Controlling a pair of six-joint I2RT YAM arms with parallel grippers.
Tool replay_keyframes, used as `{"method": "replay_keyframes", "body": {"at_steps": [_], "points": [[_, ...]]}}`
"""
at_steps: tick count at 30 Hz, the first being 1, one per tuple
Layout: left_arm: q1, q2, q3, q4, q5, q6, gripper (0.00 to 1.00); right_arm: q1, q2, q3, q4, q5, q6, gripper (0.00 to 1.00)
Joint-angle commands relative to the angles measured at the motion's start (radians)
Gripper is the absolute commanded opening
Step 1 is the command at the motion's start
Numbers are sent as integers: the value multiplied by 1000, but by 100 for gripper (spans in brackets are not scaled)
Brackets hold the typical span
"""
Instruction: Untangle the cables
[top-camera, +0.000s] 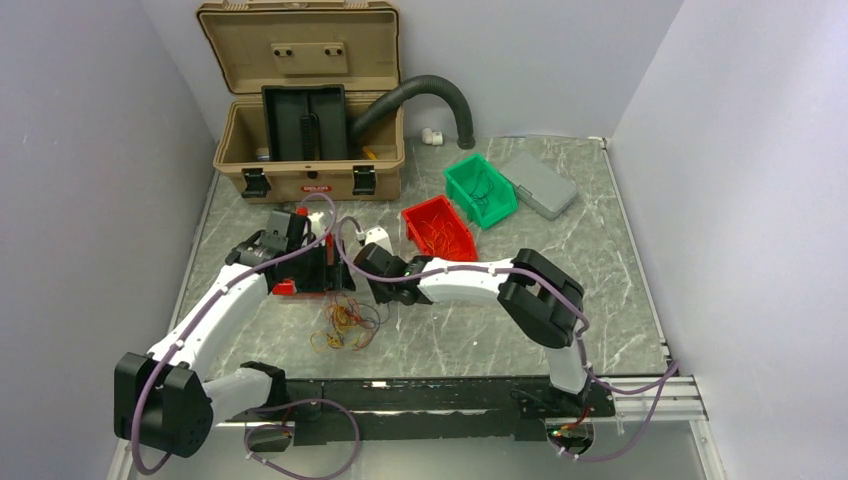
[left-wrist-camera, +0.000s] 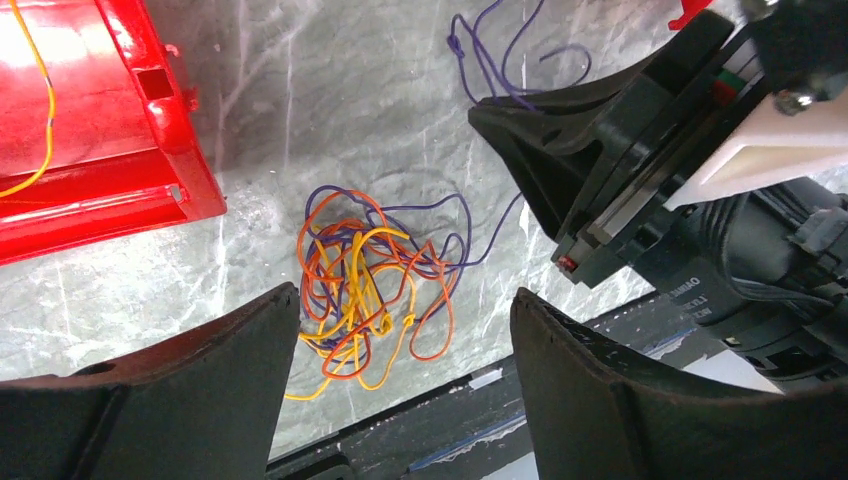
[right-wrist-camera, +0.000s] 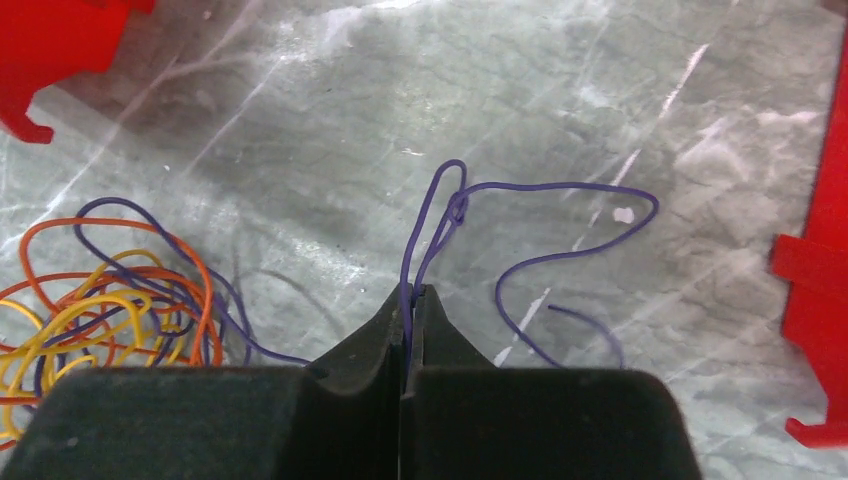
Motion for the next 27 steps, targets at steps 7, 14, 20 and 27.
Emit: {"method": "replay_keyframes", "body": {"at_steps": [7, 14, 20, 27], "points": [[-16, 45, 5, 25, 60, 27, 76, 1, -245, -139, 43, 104, 40, 0], [-75, 103, 27, 0, -16, 9, 74, 1, -486, -227, -5, 148, 57, 0], [-135, 177, 39, -1, -71, -19, 65, 0, -649, -276, -62, 183, 47, 0], [-211, 227, 42, 7, -98, -56, 56, -12, -785, -292, -151, 278, 46, 0]]}}
